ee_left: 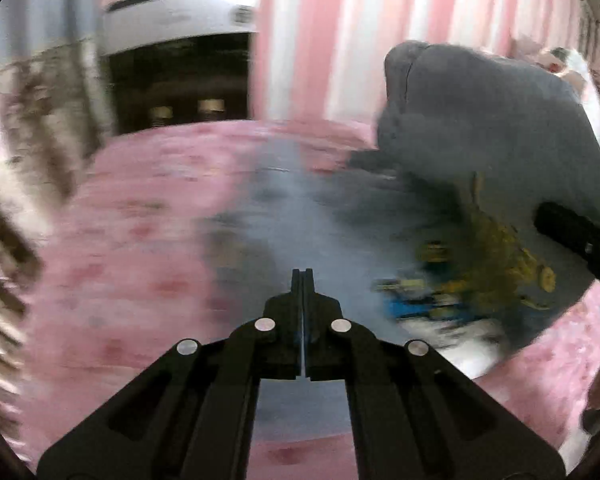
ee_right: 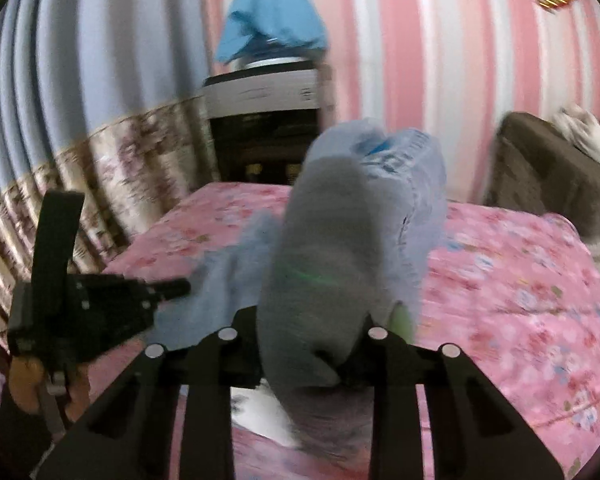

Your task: Fold large clothes

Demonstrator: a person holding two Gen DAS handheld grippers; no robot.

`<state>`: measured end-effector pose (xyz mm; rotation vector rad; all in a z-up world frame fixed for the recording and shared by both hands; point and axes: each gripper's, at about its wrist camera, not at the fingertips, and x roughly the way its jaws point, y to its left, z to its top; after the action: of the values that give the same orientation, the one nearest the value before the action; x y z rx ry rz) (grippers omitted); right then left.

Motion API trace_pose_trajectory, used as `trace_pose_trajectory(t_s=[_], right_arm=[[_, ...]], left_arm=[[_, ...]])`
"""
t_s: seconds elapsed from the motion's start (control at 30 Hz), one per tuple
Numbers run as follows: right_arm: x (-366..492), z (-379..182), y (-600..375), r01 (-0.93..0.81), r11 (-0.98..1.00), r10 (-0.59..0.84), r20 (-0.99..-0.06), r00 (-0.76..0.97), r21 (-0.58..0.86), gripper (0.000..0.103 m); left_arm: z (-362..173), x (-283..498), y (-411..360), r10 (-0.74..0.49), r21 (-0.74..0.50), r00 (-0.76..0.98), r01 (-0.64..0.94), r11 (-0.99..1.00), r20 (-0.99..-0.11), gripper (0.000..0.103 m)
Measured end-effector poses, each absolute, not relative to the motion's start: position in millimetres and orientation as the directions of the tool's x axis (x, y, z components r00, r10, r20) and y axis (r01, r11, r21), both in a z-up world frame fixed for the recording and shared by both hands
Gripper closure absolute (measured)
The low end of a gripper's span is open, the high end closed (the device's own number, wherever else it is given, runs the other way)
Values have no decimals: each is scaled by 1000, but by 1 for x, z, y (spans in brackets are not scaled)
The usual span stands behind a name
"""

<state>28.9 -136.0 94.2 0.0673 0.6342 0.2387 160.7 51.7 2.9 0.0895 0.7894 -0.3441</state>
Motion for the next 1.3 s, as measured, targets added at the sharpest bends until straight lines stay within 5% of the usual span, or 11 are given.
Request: trace_pose_trajectory(t_s=[0.2,0.3,0.43,0.57,0.67,0.73,0.87,1.3], right_arm=[[56,71,-37,-316,948,245,-700,671,29,77],[64,27,-3,-328,944,182,-782,596,-30,75],[54,12,3,-318,945,152,-766,624,-71,75],[53,15,0,-342,937,163,-780,604,-69,73],[50,14,1,-346,934,155,-771,618,-89,72],[49,16,0,-347,934,162,-767,621,-84,70],[48,31,1,-376,925,203,-782,590,-43,43],[-2,104,-52,-388,921,293,-705,646,27,27]], left_arm=[[-12,164,122,-101,76,679,225,971,-728,103],[-28,161,139,-110,50,654,220,974,-748,103],[-41,155,147,-148,1,641,227,974,-753,102],[-38,159,143,-148,7,649,231,973,-746,82],[-33,160,142,-135,14,659,216,976,-739,58],[-29,160,143,-121,13,671,191,982,-731,25],[-23,157,143,-131,4,685,191,982,-717,17],[-14,151,154,-137,-30,703,162,986,-698,7]])
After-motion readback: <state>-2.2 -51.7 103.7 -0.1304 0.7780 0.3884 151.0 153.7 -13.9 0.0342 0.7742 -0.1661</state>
